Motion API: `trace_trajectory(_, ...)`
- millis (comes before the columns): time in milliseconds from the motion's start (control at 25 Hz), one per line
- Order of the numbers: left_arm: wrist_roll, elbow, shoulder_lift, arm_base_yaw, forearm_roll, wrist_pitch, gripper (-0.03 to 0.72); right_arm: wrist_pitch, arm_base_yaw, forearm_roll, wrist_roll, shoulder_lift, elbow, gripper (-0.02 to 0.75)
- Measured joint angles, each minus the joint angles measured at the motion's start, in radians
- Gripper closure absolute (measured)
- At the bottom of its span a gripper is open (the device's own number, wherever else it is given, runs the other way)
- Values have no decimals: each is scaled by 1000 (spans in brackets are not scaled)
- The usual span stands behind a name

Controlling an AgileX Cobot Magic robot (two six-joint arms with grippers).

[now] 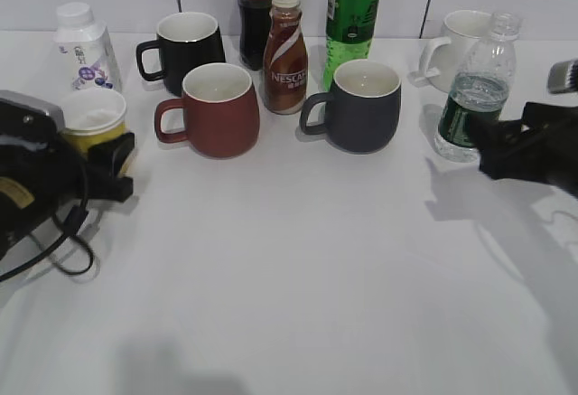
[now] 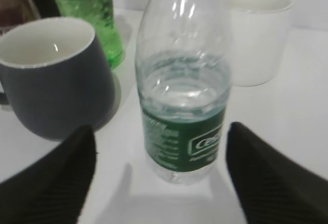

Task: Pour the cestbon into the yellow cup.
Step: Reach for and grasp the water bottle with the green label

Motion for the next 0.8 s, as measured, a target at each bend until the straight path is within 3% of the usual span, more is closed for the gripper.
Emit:
trace_trajectory(80, -21, 30, -36, 0, 47, 4, 309, -66, 0, 1, 0, 61, 0, 76)
trace_trajectory(280, -108, 63, -104, 0, 168, 4, 309, -243, 0, 39, -29, 217, -21, 57)
trace_trajectory(480, -147, 64, -122, 0, 350, 3, 309, -271, 0, 36, -35, 320, -107, 58)
trace_trajectory(680, -171, 64, -122, -15, 415, 4, 309, -263, 0, 41, -36, 363, -188, 72)
trace_trajectory(800, -173, 54, -122, -61, 429, 5, 309, -225, 0, 59, -36, 384, -237, 101)
